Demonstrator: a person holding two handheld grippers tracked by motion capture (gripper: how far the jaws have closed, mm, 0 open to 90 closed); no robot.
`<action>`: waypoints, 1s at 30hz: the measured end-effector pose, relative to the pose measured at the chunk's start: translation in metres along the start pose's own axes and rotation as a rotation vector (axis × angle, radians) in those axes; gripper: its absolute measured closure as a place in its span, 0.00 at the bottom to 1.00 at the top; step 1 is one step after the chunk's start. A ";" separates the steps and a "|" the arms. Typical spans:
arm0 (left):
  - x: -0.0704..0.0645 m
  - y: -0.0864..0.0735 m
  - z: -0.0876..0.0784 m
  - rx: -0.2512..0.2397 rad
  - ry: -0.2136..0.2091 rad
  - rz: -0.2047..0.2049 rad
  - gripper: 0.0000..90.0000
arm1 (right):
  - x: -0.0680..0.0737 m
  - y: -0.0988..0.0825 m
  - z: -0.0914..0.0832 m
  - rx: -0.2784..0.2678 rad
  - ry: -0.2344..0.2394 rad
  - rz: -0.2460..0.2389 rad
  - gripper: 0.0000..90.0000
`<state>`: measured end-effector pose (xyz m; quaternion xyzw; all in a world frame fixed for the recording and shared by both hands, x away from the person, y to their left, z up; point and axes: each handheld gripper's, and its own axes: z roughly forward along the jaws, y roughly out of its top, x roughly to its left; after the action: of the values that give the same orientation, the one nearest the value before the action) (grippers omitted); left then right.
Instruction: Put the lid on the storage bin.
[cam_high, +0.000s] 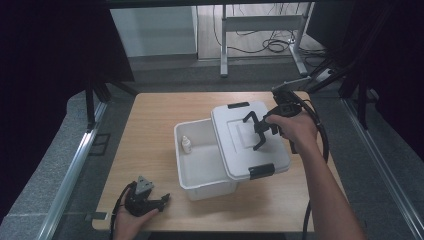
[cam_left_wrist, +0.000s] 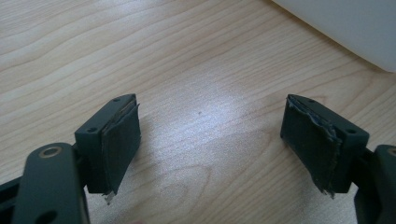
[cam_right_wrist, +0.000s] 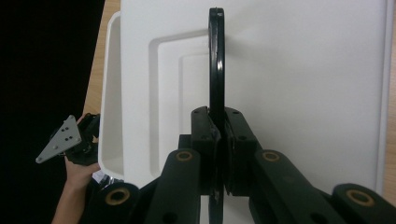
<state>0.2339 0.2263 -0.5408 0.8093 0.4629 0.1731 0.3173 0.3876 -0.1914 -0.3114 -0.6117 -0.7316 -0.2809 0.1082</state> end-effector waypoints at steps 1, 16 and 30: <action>0.000 0.000 0.000 -0.001 0.000 0.001 0.22 | 0.003 0.000 0.002 0.003 -0.003 0.005 0.94; -0.001 0.001 0.000 -0.002 0.001 0.010 0.22 | 0.025 -0.004 0.021 0.010 0.019 0.008 0.94; -0.002 0.001 0.000 -0.003 0.002 0.014 0.22 | 0.045 -0.005 0.033 0.027 0.026 -0.005 0.94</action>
<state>0.2335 0.2244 -0.5405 0.8118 0.4575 0.1769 0.3167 0.3785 -0.1368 -0.3169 -0.6045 -0.7355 -0.2791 0.1254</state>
